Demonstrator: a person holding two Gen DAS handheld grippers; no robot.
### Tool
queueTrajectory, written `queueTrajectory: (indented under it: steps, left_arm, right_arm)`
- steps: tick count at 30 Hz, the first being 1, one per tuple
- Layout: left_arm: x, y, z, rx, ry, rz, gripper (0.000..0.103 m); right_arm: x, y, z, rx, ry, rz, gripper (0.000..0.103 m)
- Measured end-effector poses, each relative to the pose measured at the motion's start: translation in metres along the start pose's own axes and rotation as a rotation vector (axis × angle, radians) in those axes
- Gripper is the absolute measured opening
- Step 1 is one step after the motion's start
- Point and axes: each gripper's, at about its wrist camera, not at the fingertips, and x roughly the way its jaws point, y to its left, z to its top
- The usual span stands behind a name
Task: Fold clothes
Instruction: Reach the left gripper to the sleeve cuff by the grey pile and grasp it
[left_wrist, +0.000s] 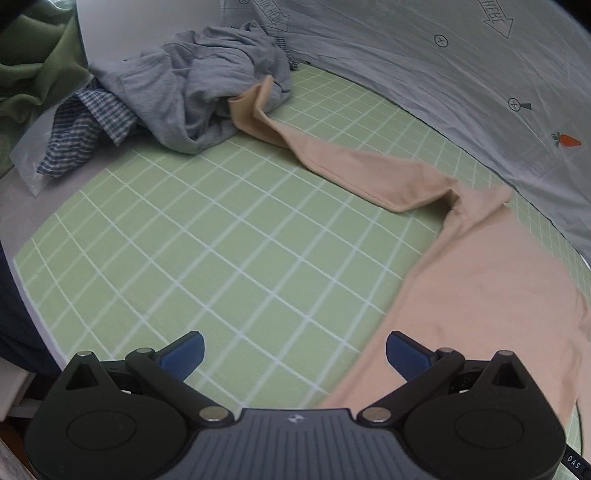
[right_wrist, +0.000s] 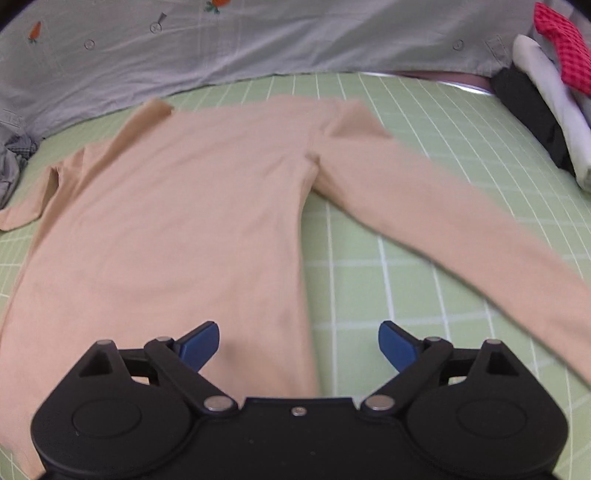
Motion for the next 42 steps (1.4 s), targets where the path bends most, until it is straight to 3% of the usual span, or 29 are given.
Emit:
queueTrajectory:
  steps: [1,2,3,4,5,13,15,19,23,26,28,31,33,35,36,37,38,42]
  left_arm:
    - [0.000,0.006,0.002,0.003,-0.001,0.002,0.103]
    - [0.000,0.012,0.005,0.003,-0.001,0.003,0.103]
    - [0.001,0.018,0.008,0.001,-0.001,0.000,0.103]
    - [0.004,0.023,0.011,-0.002,-0.001,-0.004,0.103]
    - [0.006,0.027,0.014,-0.003,-0.001,-0.007,0.103]
    - [0.031,0.048,0.046,0.015,-0.016,-0.038,0.103]
    - [0.040,0.051,0.059,0.012,-0.023,-0.047,0.103]
    - [0.060,0.051,0.093,0.026,-0.039,-0.071,0.101]
    - [0.089,0.049,0.130,0.057,-0.045,-0.088,0.089]
    - [0.118,0.048,0.157,0.067,-0.028,-0.087,0.076]
    - [0.136,0.049,0.173,0.059,-0.012,-0.091,0.074]
    - [0.153,0.047,0.193,0.046,-0.019,-0.090,0.074]
    - [0.163,0.044,0.205,0.037,-0.028,-0.081,0.074]
    - [0.172,0.043,0.214,0.027,-0.034,-0.068,0.073]
    - [0.176,0.043,0.217,0.022,-0.029,-0.067,0.067]
    - [0.180,0.044,0.219,0.016,-0.021,-0.069,0.042]
    - [0.182,0.045,0.221,0.011,-0.007,-0.079,0.005]
    - [0.165,0.049,0.210,0.042,-0.040,-0.130,0.003]
  right_arm:
    - [-0.002,0.002,-0.005,0.020,-0.010,-0.018,0.071]
    - [-0.006,0.003,-0.007,0.024,-0.019,-0.023,0.054]
    - [-0.009,0.005,-0.009,0.026,-0.029,-0.025,0.022]
    - [-0.012,0.006,-0.010,0.027,-0.038,-0.026,0.007]
    - [-0.014,0.006,-0.011,0.024,-0.043,-0.049,0.003]
    - [-0.022,-0.002,-0.017,0.077,-0.023,-0.240,0.006]
    - [-0.022,0.003,-0.018,0.077,-0.017,-0.279,0.018]
    - [-0.022,0.012,-0.018,0.115,-0.016,-0.356,0.029]
    - [-0.020,0.019,-0.017,0.174,-0.014,-0.430,0.041]
    - [-0.017,0.032,-0.016,0.154,-0.005,-0.500,0.043]
    - [-0.014,0.042,-0.013,0.118,0.016,-0.545,0.043]
    - [-0.015,0.056,-0.008,0.083,0.067,-0.562,0.048]
    - [-0.019,0.064,-0.006,0.081,0.087,-0.547,0.066]
    - [-0.022,0.072,-0.007,0.092,0.094,-0.517,0.067]
    - [-0.021,0.077,-0.009,0.081,0.106,-0.512,0.067]
    - [-0.020,0.082,-0.010,0.059,0.108,-0.521,0.067]
    - [-0.019,0.085,-0.010,0.036,0.111,-0.530,0.067]
    - [-0.017,0.090,-0.006,0.021,0.115,-0.537,0.067]
